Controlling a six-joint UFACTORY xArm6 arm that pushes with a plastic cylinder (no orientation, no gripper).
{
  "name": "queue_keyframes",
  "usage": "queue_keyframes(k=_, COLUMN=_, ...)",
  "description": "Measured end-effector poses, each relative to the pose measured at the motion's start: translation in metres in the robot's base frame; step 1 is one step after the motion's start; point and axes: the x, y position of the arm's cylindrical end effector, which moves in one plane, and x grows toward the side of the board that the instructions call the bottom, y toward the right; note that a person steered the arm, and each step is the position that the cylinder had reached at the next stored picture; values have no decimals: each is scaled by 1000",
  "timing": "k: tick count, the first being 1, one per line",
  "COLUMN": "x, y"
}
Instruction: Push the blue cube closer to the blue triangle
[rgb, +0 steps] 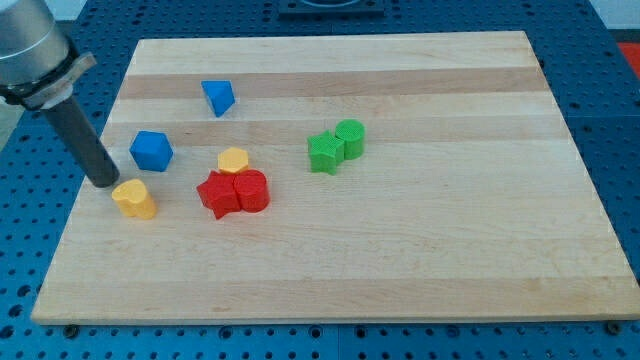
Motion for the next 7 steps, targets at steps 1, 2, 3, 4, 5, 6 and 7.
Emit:
queue_keyframes(k=1, x=0, y=22)
queue_keyframes(k=2, x=-8, y=31)
queue_keyframes(k=3, x=-30, y=31)
queue_keyframes(k=4, x=-48, y=31)
queue_keyframes(k=5, x=-62, y=33)
queue_keyframes(k=6, x=-73, y=45)
queue_keyframes(k=7, x=-88, y=63)
